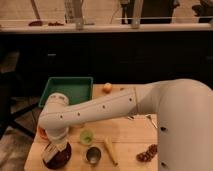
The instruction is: Wipe purple bowl with eraser
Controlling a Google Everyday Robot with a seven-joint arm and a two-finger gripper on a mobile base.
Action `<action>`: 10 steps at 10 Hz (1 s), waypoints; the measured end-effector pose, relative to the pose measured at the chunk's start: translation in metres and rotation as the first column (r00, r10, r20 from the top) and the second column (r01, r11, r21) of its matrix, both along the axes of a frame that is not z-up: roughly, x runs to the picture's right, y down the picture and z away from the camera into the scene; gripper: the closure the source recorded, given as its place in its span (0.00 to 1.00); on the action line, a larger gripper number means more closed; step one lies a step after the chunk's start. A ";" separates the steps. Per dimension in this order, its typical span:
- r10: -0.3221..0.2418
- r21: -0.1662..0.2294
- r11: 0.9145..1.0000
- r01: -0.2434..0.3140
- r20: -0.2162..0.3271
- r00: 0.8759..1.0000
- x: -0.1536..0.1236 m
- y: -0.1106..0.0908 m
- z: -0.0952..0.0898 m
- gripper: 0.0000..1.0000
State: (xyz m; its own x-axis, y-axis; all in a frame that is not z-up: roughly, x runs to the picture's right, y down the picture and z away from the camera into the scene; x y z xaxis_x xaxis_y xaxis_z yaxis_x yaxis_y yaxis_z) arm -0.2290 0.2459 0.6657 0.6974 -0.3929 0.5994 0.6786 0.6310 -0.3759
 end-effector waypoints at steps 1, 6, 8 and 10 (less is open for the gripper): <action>-0.008 0.000 1.000 0.008 0.011 1.000 -0.003 0.002 -0.005 1.00; 0.000 -0.040 0.999 -0.001 -0.038 0.999 0.028 0.019 -0.006 1.00; 0.004 -0.068 0.998 -0.010 -0.076 0.997 0.043 0.029 0.002 1.00; 0.010 -0.085 0.996 -0.018 -0.096 0.995 0.050 0.034 0.009 1.00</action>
